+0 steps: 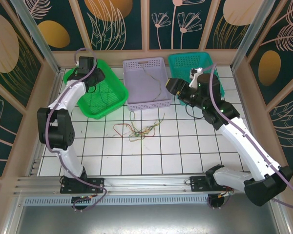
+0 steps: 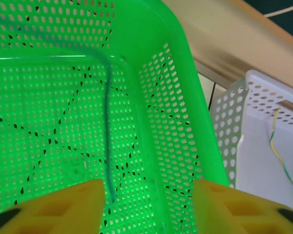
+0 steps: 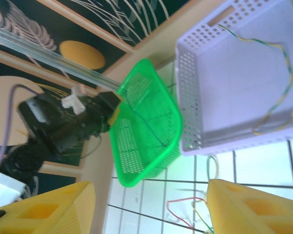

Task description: Untangle the cables

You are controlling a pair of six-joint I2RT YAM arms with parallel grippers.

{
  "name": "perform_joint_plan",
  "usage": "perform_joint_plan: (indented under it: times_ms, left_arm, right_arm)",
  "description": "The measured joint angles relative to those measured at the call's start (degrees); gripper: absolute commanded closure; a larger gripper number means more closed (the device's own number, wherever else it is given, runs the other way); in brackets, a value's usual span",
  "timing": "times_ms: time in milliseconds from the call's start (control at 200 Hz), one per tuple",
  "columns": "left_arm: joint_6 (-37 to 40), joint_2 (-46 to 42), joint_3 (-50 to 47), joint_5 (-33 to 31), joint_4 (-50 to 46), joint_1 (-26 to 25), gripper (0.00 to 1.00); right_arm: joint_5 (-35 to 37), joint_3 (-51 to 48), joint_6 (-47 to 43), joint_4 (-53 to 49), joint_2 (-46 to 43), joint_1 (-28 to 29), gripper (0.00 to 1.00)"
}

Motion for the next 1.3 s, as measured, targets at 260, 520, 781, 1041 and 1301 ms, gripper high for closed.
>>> perform_joint_plan:
  times_ms: [260, 520, 781, 1041, 1301]
  left_arm:
    - [-2.3, -8.9, -3.8, 0.3, -3.0, -3.3, 0.42]
    - [-13.3, -27.4, -20.5, 0.1, -2.3, -22.6, 0.56]
    - [-27.2, -33.6, -38.7, 1.0, -2.2, -34.6, 0.5]
    - [-34.2, -32.8, -42.7, 3.0, 2.4, -34.9, 0.49]
    - [-36.2, -29.3, -42.7, 4.0, 5.2, -35.9, 0.47]
  right_arm:
    - [2.7, -14.5, 4.0, -3.5, -4.8, 0.0, 0.48]
    - [1.7, -28.1, 12.0, 1.6, -1.6, 3.0, 0.59]
    - [3.2, -26.7, 2.8, 9.4, 9.5, 5.0, 0.61]
    - [2.7, -20.7, -6.7, 13.9, 20.3, 5.2, 0.67]
    - [2.9, -18.4, -8.9, 14.9, 27.6, 5.5, 0.69]
